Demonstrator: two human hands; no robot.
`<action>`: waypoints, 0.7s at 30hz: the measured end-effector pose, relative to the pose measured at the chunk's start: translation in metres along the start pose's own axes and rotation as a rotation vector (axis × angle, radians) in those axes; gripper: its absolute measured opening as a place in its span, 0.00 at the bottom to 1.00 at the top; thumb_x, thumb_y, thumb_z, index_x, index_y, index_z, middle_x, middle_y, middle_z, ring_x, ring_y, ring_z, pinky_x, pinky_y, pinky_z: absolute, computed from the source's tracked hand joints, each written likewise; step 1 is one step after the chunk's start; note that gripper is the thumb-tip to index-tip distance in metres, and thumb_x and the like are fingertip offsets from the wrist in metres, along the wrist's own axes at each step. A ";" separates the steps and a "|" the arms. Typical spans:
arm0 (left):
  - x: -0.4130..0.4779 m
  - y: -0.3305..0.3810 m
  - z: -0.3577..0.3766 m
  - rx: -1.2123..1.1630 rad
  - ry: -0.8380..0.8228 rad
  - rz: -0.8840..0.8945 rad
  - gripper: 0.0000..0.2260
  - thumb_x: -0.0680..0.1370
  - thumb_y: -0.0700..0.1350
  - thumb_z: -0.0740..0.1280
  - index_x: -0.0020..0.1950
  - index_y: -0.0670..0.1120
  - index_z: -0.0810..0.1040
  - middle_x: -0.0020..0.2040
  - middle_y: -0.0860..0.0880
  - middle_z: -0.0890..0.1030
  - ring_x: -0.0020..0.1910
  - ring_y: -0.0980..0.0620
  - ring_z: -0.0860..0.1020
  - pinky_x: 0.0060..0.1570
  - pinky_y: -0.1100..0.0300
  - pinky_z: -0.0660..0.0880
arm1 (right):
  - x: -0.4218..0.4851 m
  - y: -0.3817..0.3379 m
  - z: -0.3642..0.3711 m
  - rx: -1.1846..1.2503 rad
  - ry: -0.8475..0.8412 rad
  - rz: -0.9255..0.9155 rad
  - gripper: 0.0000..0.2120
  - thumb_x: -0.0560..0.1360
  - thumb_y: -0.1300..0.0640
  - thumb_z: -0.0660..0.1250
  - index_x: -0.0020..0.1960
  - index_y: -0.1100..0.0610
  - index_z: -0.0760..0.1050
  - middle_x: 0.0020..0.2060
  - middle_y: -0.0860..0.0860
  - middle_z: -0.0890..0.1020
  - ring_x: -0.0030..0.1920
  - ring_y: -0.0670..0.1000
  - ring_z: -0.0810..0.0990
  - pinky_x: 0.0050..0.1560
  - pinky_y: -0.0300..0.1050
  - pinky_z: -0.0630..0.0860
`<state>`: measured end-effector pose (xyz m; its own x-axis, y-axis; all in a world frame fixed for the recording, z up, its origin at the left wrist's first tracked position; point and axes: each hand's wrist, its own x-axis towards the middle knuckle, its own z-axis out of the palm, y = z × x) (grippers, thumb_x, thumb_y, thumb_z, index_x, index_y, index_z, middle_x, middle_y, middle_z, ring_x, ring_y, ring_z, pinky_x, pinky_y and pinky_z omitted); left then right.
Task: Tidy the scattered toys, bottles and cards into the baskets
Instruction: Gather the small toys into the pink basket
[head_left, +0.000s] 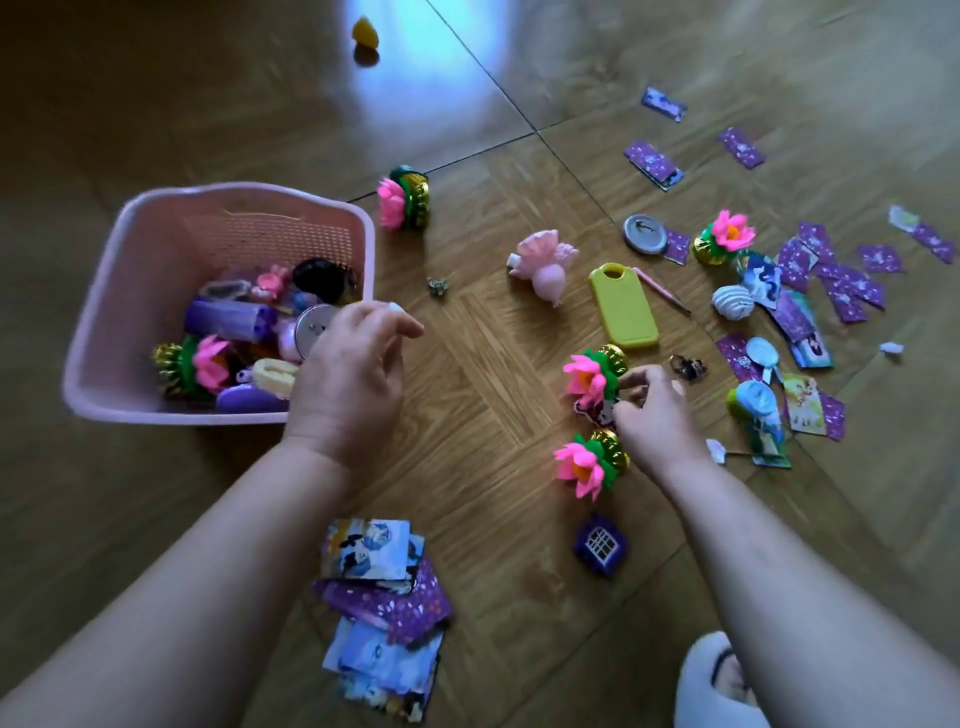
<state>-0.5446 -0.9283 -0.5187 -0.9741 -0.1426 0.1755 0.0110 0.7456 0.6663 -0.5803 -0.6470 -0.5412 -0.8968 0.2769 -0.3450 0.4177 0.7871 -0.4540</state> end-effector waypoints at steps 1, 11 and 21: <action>-0.004 0.003 0.002 -0.004 -0.027 -0.020 0.08 0.78 0.37 0.65 0.53 0.46 0.81 0.56 0.46 0.79 0.55 0.47 0.78 0.54 0.55 0.73 | -0.004 0.000 0.002 -0.025 -0.021 -0.012 0.15 0.72 0.59 0.65 0.58 0.51 0.72 0.59 0.57 0.70 0.59 0.60 0.74 0.64 0.50 0.69; -0.015 0.019 0.006 -0.006 -0.107 0.014 0.09 0.78 0.38 0.65 0.54 0.48 0.81 0.59 0.48 0.77 0.53 0.50 0.79 0.44 0.59 0.74 | -0.022 0.023 0.013 -0.311 -0.243 -0.057 0.32 0.66 0.42 0.75 0.64 0.53 0.69 0.63 0.53 0.68 0.63 0.55 0.73 0.62 0.46 0.70; 0.003 -0.009 -0.027 0.108 0.129 -0.229 0.16 0.79 0.36 0.63 0.65 0.47 0.78 0.62 0.45 0.79 0.59 0.44 0.77 0.56 0.52 0.73 | 0.035 -0.033 0.014 -0.148 -0.256 -0.094 0.44 0.61 0.42 0.79 0.72 0.53 0.67 0.73 0.57 0.57 0.67 0.55 0.71 0.69 0.45 0.64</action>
<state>-0.5418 -0.9530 -0.5043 -0.9117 -0.3913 0.1249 -0.2366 0.7489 0.6190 -0.6235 -0.6713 -0.5500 -0.8567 0.0662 -0.5116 0.2920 0.8798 -0.3752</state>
